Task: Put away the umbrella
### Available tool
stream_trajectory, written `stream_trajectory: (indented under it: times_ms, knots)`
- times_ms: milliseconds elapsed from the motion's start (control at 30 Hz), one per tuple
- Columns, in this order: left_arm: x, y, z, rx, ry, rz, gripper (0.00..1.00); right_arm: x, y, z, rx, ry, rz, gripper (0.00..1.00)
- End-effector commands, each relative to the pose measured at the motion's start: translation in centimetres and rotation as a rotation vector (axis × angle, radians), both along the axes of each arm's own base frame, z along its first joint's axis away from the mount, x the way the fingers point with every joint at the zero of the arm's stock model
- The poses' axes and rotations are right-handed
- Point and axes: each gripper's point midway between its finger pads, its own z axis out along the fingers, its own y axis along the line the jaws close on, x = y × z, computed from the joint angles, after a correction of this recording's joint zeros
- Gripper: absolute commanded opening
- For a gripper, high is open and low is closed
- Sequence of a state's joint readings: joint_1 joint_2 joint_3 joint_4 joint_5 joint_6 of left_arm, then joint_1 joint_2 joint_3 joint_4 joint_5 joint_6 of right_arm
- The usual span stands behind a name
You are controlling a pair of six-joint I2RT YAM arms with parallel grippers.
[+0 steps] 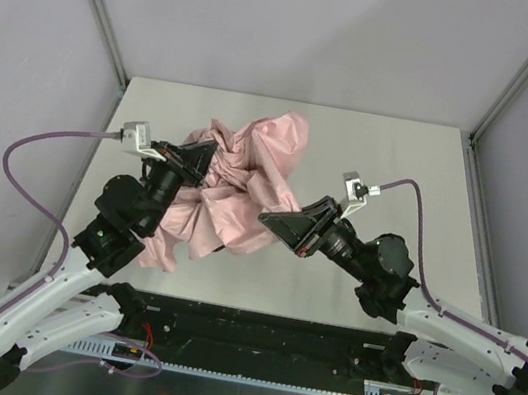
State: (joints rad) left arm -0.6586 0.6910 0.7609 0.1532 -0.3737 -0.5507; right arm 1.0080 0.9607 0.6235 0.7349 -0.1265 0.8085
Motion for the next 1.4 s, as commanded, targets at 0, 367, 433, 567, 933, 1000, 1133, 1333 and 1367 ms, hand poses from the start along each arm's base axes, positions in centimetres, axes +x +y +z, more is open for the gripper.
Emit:
stream_trajectory:
  times_ms: [0, 367, 433, 567, 933, 1000, 1133, 1333, 1367]
  knots:
    - [0.4, 0.9, 3.6, -0.158, -0.132, 0.04, 0.0, -9.7, -1.4, 9.3, 0.262, -0.344, 0.399, 0.02]
    - [-0.7, 0.7, 3.5, -0.322, -0.21, -0.051, 0.0, -8.7, 2.7, 6.1, 0.1, -0.263, 0.36, 0.34]
    - [-1.2, 0.8, 3.8, -0.325, -0.229, -0.062, 0.0, -8.2, 3.1, 5.4, 0.045, -0.27, 0.303, 0.45]
    - [-1.7, 0.5, 4.1, -0.328, -0.256, -0.092, 0.0, -9.2, 4.1, 4.5, -0.01, -0.289, 0.343, 0.35]
    - [-3.0, -0.1, 4.1, -0.296, -0.367, -0.183, 0.0, -7.6, 4.3, -0.5, -0.249, -0.194, 0.257, 0.85]
    - [-3.7, -0.1, 4.0, -0.241, -0.414, -0.213, 0.0, -6.5, 2.6, -2.3, -0.366, -0.192, 0.172, 0.92]
    - [-6.1, -0.5, 3.9, -0.108, -0.539, -0.304, 0.0, -5.0, -2.6, -5.4, -0.573, -0.175, 0.019, 0.96]
    - [-10.2, -2.1, 2.9, 0.106, -0.709, -0.447, 0.0, -3.2, -8.0, -3.1, -0.559, -0.153, -0.147, 0.98]
    - [-10.9, -2.4, 2.7, 0.143, -0.738, -0.467, 0.0, -2.7, -8.4, -2.3, -0.546, -0.151, -0.165, 0.98]
